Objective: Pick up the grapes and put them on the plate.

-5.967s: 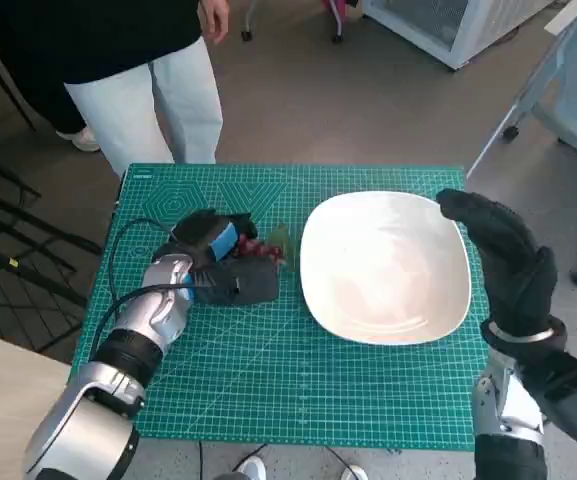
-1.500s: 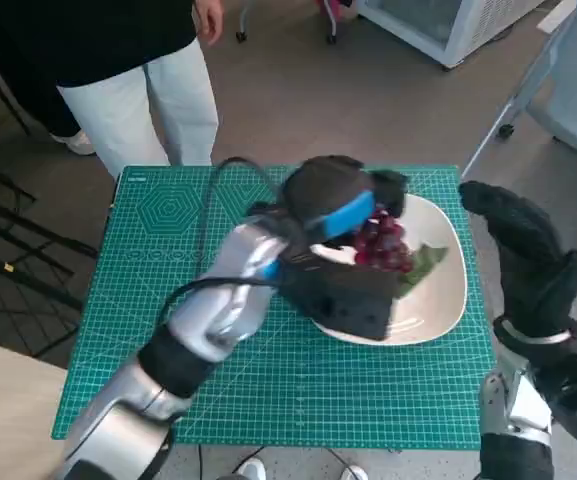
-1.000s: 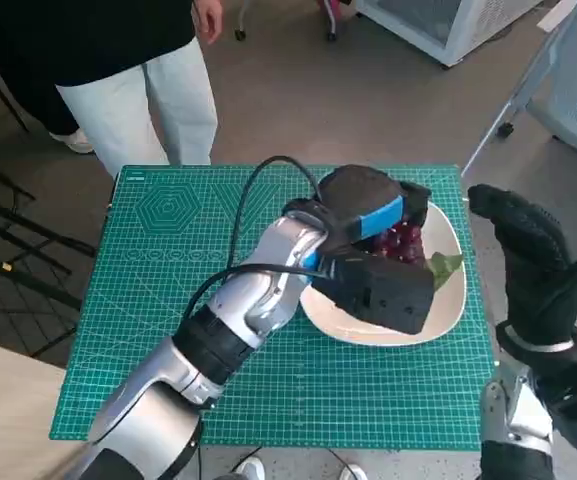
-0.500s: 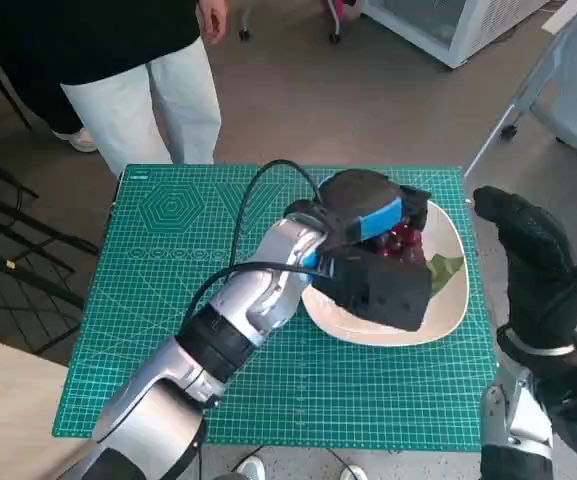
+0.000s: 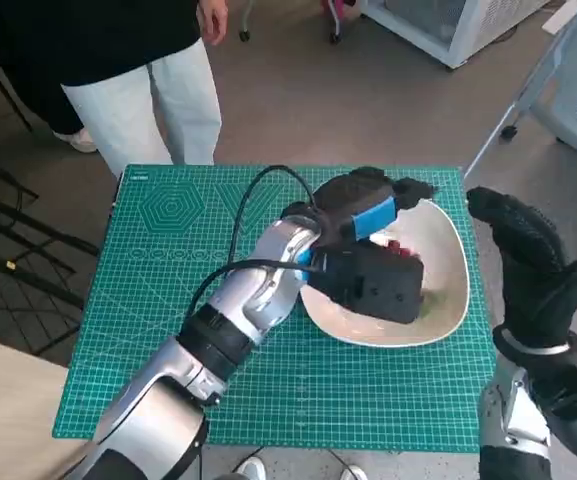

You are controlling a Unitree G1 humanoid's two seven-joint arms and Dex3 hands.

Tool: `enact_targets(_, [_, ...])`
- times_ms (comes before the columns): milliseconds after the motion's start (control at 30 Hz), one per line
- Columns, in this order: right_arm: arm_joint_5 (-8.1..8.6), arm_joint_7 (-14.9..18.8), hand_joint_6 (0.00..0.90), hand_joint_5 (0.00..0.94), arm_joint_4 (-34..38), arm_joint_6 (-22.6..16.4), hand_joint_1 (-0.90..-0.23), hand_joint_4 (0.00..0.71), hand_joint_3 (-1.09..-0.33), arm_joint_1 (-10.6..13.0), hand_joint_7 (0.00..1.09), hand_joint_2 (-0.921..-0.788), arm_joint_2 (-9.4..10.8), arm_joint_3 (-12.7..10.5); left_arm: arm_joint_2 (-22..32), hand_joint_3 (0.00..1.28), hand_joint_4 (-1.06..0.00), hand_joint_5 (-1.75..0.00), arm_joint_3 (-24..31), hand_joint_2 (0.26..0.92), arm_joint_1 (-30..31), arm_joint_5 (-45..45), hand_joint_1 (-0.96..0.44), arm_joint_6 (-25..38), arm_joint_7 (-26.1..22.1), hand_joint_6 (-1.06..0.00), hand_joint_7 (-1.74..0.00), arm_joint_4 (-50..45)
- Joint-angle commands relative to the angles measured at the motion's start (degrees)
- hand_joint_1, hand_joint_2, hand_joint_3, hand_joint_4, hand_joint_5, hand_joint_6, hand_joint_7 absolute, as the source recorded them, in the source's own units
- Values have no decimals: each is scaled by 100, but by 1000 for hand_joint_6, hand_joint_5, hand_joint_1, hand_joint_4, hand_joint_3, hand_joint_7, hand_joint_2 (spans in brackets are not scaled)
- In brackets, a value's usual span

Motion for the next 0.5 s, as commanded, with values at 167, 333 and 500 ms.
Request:
enact_targets(167, [-3, 51, -1, 0, 108, 24, -556, 166, -751, 28, 330, -921, -1, 65, 340, 220, 1, 0, 110, 921, 211, -22, -820, -365, 381, -90, 0, -183])
enact_targets(333, [7, 59, -1, 1, 109, 27, -556, 167, -750, 19, 331, -921, -12, 79, 639, 328, 1, 1, 371, 921, 496, -190, -836, -862, 772, -91, -2, -320])
enact_targets(500, [11, 56, -1, 1, 95, 34, -557, 168, -749, 23, 332, -921, -9, 93, 880, 453, 1, 1, 928, 921, 795, -814, -826, -1829, 1093, -110, -12, -104])
